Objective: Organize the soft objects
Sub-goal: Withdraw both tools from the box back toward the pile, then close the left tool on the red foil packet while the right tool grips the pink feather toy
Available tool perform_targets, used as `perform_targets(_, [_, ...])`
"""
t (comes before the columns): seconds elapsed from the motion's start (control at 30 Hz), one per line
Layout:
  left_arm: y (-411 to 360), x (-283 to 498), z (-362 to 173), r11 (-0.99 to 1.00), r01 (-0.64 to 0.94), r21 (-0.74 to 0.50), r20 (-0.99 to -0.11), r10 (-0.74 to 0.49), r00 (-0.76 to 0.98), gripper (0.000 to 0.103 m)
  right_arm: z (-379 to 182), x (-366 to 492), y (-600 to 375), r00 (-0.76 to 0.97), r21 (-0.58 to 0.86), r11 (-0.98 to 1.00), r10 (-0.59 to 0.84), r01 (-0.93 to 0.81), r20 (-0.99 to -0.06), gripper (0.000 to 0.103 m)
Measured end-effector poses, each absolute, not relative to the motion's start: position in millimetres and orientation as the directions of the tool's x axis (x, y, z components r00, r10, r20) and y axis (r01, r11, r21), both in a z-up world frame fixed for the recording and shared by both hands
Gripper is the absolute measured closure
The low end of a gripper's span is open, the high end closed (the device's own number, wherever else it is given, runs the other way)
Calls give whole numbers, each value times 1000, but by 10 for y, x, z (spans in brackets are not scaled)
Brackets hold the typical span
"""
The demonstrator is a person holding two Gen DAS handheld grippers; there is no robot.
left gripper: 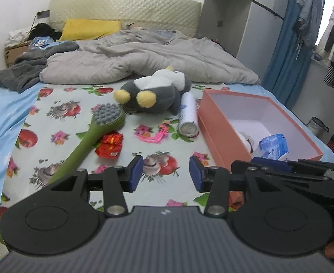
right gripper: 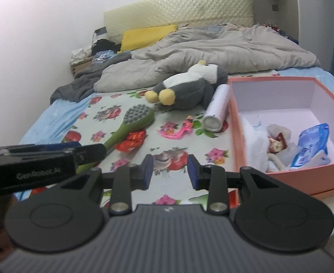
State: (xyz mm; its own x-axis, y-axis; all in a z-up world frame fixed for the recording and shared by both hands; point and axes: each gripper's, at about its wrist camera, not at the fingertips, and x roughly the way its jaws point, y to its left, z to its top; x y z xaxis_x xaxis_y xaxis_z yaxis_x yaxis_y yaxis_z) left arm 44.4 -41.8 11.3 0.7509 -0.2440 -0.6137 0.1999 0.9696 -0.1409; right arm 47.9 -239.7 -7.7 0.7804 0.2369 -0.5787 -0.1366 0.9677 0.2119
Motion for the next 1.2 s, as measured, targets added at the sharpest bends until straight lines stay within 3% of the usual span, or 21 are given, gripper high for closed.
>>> perform_targets(0.3, [-217, 323, -106, 980, 147, -138, -639, -201, 742, 51, -252, 402, -2166, 764, 207, 962, 267, -178, -588, 67])
perform_targets(0.43, [-186, 413, -207, 982, 130, -136, -643, -187, 742, 43, -357, 429, -2158, 759, 209, 964, 260, -165, -597, 67])
perform_targets(1.2, [-209, 1942, -1135, 996, 59, -67, -671, -89, 736, 38, -1118, 1652, -2160, 719, 216, 972, 212, -88, -662, 67])
